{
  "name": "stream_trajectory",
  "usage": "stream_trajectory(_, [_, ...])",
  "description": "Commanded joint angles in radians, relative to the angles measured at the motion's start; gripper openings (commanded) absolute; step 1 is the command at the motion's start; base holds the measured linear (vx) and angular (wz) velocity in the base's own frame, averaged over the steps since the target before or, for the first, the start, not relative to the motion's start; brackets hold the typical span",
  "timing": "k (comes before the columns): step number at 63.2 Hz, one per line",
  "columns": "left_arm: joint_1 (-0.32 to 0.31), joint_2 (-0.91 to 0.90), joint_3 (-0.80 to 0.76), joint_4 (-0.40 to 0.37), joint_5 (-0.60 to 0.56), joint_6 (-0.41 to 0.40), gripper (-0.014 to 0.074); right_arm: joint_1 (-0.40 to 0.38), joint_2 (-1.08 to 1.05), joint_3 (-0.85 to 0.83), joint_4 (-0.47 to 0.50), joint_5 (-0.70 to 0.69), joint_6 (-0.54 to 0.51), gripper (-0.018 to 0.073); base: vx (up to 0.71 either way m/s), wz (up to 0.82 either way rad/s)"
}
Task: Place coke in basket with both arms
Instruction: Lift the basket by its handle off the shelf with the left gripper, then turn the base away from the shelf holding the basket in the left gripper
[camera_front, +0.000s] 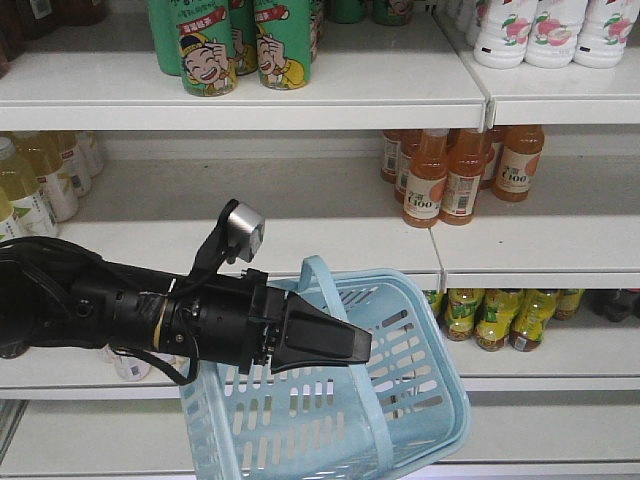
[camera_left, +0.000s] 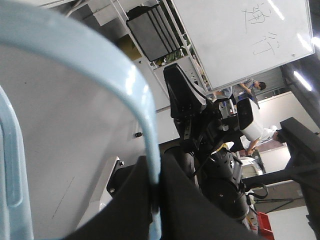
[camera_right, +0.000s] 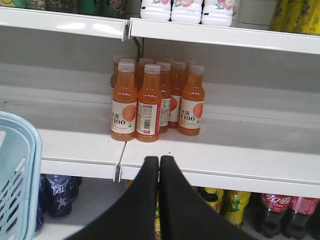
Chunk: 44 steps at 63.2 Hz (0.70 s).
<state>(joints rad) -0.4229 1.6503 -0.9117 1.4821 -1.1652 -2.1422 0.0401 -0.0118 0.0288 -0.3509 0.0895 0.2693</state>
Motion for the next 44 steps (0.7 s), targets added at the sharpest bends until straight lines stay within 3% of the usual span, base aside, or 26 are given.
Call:
stream_trajectory(1, [-0.008, -0.054, -0.024, -0.072, -0.208, -0.001, -0.0006, -0.007, -0.011, 0.017, -0.010, -0.067, -0.011, -0.0005, 0.00, 0.00])
stream_trajectory(26, [-0.007, -0.054, -0.024, 0.059, -0.208, -0.001, -0.0006, -0.007, -0.011, 0.017, -0.010, -0.067, -0.011, -0.0005, 0.00, 0.00])
stream_trajectory(44, [-0.007, -0.054, -0.024, 0.064, -0.208, -0.001, -0.0006, -0.007, -0.011, 0.017, -0.010, -0.067, -0.011, -0.0005, 0.00, 0.00])
